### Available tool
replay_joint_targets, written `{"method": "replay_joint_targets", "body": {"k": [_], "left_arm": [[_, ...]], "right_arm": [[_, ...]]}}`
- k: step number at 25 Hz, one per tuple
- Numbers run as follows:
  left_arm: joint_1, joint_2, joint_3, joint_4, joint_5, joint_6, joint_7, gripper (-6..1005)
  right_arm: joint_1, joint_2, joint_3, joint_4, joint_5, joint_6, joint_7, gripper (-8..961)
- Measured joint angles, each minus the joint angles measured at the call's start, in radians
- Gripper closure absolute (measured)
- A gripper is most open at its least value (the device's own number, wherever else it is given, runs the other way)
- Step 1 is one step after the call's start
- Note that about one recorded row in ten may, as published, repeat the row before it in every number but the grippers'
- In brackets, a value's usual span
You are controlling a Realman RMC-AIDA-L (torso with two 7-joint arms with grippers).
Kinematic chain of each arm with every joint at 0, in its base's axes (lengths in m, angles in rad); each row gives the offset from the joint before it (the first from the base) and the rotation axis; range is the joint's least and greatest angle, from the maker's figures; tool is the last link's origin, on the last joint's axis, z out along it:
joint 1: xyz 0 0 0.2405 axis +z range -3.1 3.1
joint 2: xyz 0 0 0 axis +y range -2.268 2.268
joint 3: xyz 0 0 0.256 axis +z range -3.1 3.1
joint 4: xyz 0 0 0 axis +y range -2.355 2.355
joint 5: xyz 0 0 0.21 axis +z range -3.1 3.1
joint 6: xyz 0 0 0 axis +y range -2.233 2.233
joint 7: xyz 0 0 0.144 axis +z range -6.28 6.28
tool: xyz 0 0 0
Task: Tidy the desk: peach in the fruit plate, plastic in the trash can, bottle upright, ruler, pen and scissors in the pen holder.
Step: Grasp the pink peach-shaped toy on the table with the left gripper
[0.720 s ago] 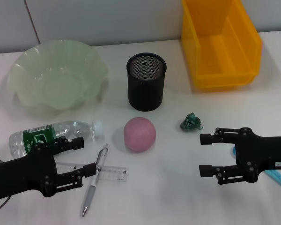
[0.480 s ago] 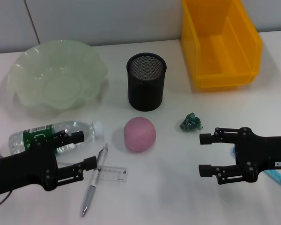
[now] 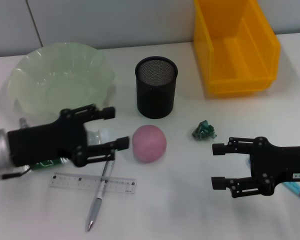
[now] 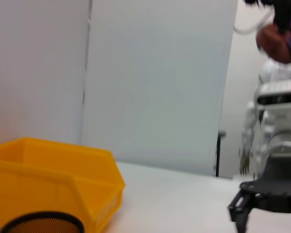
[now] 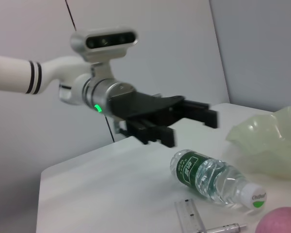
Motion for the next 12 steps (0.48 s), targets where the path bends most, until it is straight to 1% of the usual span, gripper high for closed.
{"method": "replay_joint_targets", "body": {"k": [3, 4, 5, 6, 7, 10, 12], "left_arm": [[-0.041, -0.002, 0.086, 0.026, -0.006, -0.093, -0.002, 220], [-0.052, -0.002, 0.132, 0.037, -0.011, -0.131, -0.007, 220], [-0.052, -0.002, 0.132, 0.037, -0.011, -0.131, -0.007, 220], [-0.067, -0.003, 0.249, 0.078, -0.021, -0.23, -0.043, 220], [-0.068, -0.003, 0.276, 0.091, -0.021, -0.252, -0.054, 220], [-0.065, -0.002, 0.403, 0.15, -0.022, -0.372, -0.102, 220], [-0.062, -0.001, 0.451, 0.165, -0.023, -0.422, -0.113, 221]], "right_arm": [[-0.004, 0.0, 0.0, 0.001, 0.0, 0.0, 0.0, 129], [-0.005, 0.0, 0.0, 0.001, -0.001, 0.0, 0.0, 129], [-0.006, 0.0, 0.0, 0.001, -0.001, 0.0, 0.0, 129], [-0.007, 0.0, 0.0, 0.001, -0.001, 0.0, 0.0, 129], [-0.007, 0.0, 0.0, 0.0, -0.001, 0.0, 0.0, 129], [-0.007, -0.001, 0.0, -0.003, -0.001, -0.001, 0.006, 128], [-0.007, -0.001, 0.0, -0.003, -0.001, -0.002, 0.009, 128]]}}
